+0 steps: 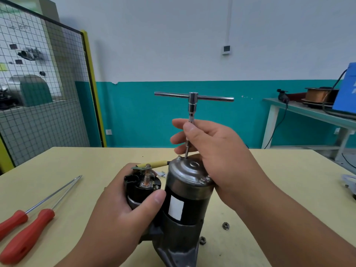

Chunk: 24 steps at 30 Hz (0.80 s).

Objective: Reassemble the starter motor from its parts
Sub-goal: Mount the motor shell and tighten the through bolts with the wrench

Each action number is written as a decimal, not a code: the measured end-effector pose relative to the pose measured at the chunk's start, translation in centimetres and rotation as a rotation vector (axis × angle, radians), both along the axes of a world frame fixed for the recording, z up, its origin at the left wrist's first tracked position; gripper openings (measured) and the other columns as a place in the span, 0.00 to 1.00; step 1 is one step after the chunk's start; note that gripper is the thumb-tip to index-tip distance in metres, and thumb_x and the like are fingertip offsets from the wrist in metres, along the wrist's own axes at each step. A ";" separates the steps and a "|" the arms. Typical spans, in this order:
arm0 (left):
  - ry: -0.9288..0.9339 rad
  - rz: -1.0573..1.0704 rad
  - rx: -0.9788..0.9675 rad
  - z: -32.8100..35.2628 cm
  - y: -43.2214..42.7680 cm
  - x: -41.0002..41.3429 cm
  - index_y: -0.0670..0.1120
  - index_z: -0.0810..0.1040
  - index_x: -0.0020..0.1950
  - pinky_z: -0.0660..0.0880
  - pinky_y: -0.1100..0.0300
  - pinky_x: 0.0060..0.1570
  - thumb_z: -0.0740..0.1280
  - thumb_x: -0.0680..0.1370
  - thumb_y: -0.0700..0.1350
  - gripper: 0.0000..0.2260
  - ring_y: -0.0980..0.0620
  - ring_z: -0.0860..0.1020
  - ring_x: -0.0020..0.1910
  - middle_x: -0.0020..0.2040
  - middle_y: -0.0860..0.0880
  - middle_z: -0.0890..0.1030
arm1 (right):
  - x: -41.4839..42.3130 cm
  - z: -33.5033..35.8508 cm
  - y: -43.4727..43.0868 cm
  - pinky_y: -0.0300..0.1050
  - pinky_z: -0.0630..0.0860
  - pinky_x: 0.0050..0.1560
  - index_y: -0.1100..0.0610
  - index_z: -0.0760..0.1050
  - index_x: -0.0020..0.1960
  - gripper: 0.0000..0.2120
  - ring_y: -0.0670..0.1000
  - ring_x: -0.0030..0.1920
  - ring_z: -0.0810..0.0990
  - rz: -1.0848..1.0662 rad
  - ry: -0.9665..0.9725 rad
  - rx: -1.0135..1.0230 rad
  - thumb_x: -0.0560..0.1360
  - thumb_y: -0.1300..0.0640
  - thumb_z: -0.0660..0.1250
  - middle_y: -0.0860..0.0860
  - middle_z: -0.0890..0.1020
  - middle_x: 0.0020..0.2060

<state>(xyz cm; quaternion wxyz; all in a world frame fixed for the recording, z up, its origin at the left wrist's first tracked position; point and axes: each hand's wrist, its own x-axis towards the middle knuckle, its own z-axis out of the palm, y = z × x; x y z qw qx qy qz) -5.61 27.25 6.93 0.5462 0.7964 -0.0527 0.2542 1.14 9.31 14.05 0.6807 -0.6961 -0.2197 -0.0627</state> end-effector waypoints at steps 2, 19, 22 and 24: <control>0.003 -0.001 0.008 0.0 0.0 0.0 0.64 0.80 0.54 0.80 0.42 0.50 0.69 0.63 0.68 0.22 0.54 0.85 0.46 0.45 0.56 0.86 | 0.1 0.0 -0.1 0.43 0.78 0.47 0.45 0.86 0.54 0.08 0.45 0.42 0.83 -0.023 -0.008 0.033 0.83 0.51 0.67 0.47 0.87 0.44; -0.012 -0.022 0.032 0.1 -0.1 -0.2 0.66 0.79 0.54 0.75 0.52 0.44 0.67 0.64 0.68 0.20 0.58 0.84 0.46 0.45 0.59 0.86 | 0.7 1.5 -2.3 0.44 0.74 0.37 0.49 0.87 0.50 0.12 0.48 0.33 0.73 -0.004 -0.104 -0.036 0.84 0.54 0.65 0.48 0.75 0.31; -0.021 -0.024 0.027 0.1 -0.2 -0.3 0.65 0.80 0.53 0.75 0.51 0.44 0.68 0.64 0.67 0.19 0.57 0.84 0.45 0.45 0.57 0.86 | 0.5 1.6 -2.3 0.42 0.74 0.33 0.54 0.85 0.47 0.10 0.45 0.30 0.74 -0.069 -0.154 -0.089 0.81 0.51 0.69 0.47 0.76 0.28; -0.022 -0.020 0.031 0.1 -0.1 -0.3 0.64 0.80 0.54 0.75 0.51 0.44 0.68 0.64 0.67 0.20 0.57 0.84 0.45 0.45 0.57 0.86 | 0.5 1.4 -2.1 0.46 0.72 0.34 0.58 0.82 0.45 0.12 0.46 0.29 0.73 -0.116 -0.160 -0.084 0.79 0.49 0.71 0.46 0.76 0.27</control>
